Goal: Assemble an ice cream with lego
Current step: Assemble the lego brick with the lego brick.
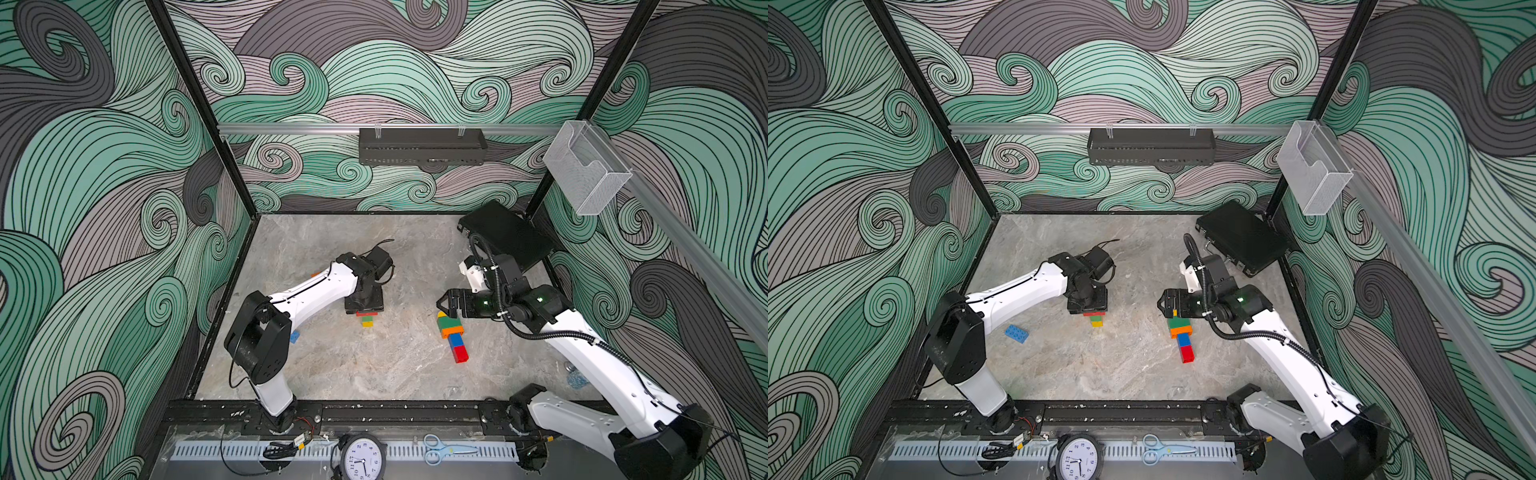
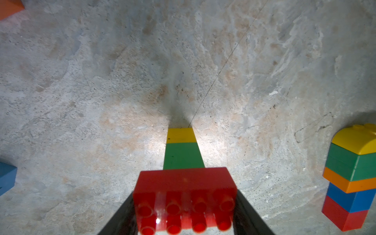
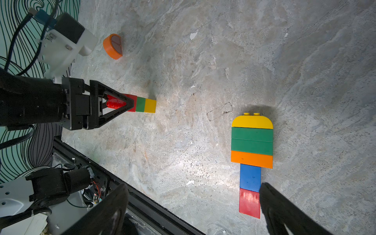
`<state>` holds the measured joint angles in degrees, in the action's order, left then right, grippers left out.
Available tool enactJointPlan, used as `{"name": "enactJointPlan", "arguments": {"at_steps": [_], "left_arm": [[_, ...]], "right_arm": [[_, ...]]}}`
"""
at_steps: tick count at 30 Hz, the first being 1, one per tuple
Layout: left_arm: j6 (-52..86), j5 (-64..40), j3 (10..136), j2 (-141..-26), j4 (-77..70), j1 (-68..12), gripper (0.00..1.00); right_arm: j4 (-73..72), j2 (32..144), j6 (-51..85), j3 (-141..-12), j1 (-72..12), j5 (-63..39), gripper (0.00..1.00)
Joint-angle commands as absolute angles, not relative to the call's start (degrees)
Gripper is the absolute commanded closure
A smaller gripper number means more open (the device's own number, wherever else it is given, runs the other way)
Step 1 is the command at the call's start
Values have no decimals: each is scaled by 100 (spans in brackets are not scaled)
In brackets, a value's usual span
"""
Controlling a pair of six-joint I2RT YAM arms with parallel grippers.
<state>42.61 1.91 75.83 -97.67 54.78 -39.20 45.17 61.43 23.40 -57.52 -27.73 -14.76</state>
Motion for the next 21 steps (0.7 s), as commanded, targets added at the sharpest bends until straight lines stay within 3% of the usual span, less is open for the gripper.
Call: {"name": "enactJointPlan", "arguments": {"at_steps": [1, 21], "left_arm": [[4289, 207, 7564, -9837, 5651, -3944, 42], [4274, 334, 7726, -9796, 5767, -3981, 33]], "right_arm": [[4569, 6091, 2341, -5850, -2777, -1353, 1], [4576, 5994, 2359, -5776, -2777, -1318, 1]]}}
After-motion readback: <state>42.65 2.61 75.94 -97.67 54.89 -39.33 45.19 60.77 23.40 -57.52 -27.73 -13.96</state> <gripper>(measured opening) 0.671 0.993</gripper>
